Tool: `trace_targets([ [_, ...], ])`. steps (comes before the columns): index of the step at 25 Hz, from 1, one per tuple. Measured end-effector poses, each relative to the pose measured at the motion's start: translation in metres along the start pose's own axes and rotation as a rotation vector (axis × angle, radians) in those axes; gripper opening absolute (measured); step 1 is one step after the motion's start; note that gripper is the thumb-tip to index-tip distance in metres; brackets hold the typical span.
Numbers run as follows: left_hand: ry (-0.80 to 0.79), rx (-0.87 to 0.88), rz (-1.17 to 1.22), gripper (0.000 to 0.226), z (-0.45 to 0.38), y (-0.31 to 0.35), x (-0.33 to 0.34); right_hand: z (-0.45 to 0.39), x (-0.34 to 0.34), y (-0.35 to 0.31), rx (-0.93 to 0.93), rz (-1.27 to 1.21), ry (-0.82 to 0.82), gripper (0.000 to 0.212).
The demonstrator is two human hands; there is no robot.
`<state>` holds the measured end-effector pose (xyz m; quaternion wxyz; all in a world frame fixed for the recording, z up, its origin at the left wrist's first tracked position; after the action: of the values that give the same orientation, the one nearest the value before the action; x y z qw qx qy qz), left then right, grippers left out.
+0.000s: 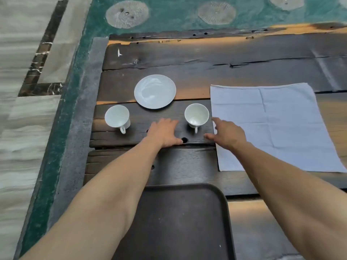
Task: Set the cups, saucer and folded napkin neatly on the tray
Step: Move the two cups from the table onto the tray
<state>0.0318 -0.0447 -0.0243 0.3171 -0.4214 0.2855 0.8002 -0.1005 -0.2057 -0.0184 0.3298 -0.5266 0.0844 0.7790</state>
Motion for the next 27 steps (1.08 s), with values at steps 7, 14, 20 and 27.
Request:
trace_targets([
  [7, 0.074, 0.044, 0.225, 0.113, -0.051, 0.016, -0.015, -0.044, -0.010, -0.006, -0.063, -0.078, 0.019, 0.084],
  [14, 0.070, 0.032, 0.286, 0.085, -0.061, 0.018, -0.011, -0.048, -0.001, -0.013, -0.080, -0.162, 0.003, 0.075],
  [20, 0.080, 0.010, 0.314, 0.081, -0.024, 0.023, -0.011, -0.010, -0.004, -0.023, -0.085, -0.180, 0.000, 0.074],
  [27, 0.031, -0.025, 0.299, 0.076, 0.055, 0.040, 0.006, 0.076, 0.003, -0.039, -0.105, -0.165, -0.032, 0.068],
])
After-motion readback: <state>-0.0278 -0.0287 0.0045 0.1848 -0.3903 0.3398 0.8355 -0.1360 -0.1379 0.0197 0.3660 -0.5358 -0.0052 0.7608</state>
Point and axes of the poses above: each hand's wrist, its own z-axis away from the middle knuckle, its own x-axis out of the palm, y = z × x, the point moved 6 cm from there along -z, towards the middle knuckle, and after that the axes turned 5 degrees about -y, right-handed, at the moved point
